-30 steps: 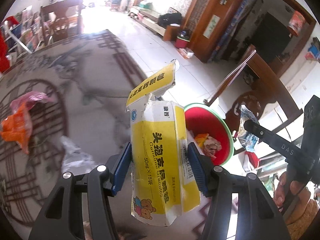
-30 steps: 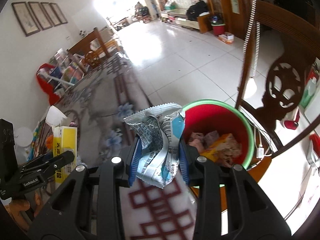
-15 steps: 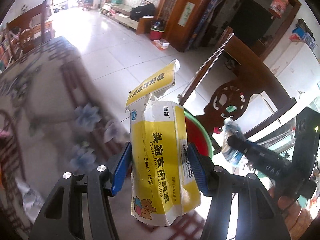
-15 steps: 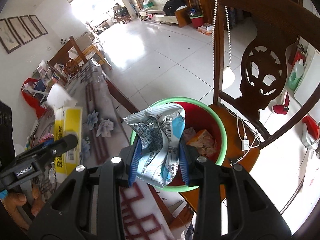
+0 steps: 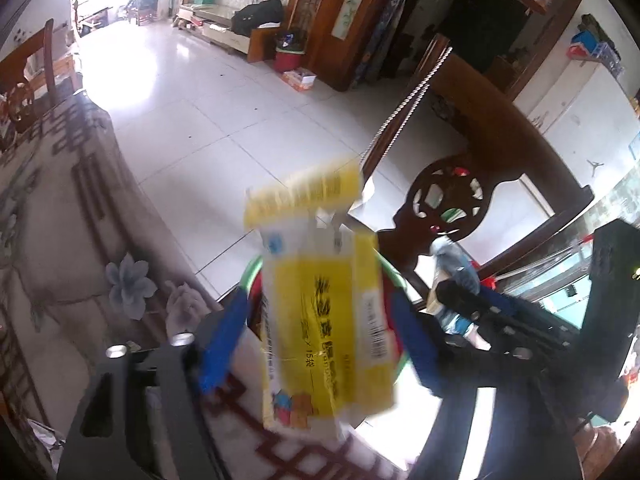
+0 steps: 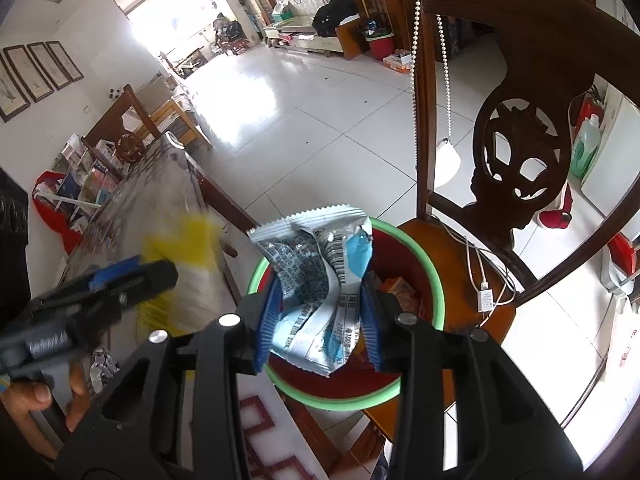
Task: Collect trash
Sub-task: 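Open both tools to drop the box and wrapper into the bin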
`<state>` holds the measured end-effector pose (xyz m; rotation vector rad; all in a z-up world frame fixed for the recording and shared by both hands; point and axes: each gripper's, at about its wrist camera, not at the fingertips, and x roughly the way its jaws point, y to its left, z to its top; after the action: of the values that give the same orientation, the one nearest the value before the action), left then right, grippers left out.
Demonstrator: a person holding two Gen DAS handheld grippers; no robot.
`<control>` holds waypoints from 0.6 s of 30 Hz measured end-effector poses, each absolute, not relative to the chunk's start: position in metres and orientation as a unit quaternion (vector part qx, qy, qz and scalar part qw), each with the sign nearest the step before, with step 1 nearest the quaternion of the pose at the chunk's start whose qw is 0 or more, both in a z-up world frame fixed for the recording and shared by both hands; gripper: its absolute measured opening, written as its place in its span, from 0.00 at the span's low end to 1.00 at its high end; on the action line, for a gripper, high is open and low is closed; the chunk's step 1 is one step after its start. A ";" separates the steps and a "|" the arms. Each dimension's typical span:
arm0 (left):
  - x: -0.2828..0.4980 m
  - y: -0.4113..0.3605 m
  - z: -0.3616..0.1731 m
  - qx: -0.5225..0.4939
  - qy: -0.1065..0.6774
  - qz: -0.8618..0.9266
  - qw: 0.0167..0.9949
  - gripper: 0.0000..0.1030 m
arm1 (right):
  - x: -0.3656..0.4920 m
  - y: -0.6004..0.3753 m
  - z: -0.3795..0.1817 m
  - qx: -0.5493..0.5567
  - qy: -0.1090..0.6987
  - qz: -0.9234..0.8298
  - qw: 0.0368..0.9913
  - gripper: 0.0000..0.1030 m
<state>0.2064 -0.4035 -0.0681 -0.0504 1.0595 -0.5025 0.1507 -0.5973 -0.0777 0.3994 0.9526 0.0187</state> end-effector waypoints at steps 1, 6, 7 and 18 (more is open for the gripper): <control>0.206 -0.402 -0.069 -0.027 0.499 -0.235 0.834 0.77 | 0.152 -0.597 -0.078 0.193 0.455 0.007 0.869 0.44; 0.205 -0.386 -0.066 -0.039 0.494 -0.226 0.839 0.77 | 0.155 -0.601 -0.080 0.202 0.455 -0.001 0.867 0.51; 0.204 -0.382 -0.065 -0.040 0.492 -0.224 0.840 0.77 | 0.156 -0.601 -0.080 0.202 0.455 -0.002 0.868 0.55; 0.182 -0.325 -0.054 -0.081 0.479 -0.184 0.854 0.77 | 0.155 -0.588 -0.073 0.200 0.451 -0.003 0.870 0.75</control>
<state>0.1819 -0.3254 -0.0540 -0.1710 1.0084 -0.3870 0.1545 -0.5875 -0.0733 0.4174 0.9431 -0.0065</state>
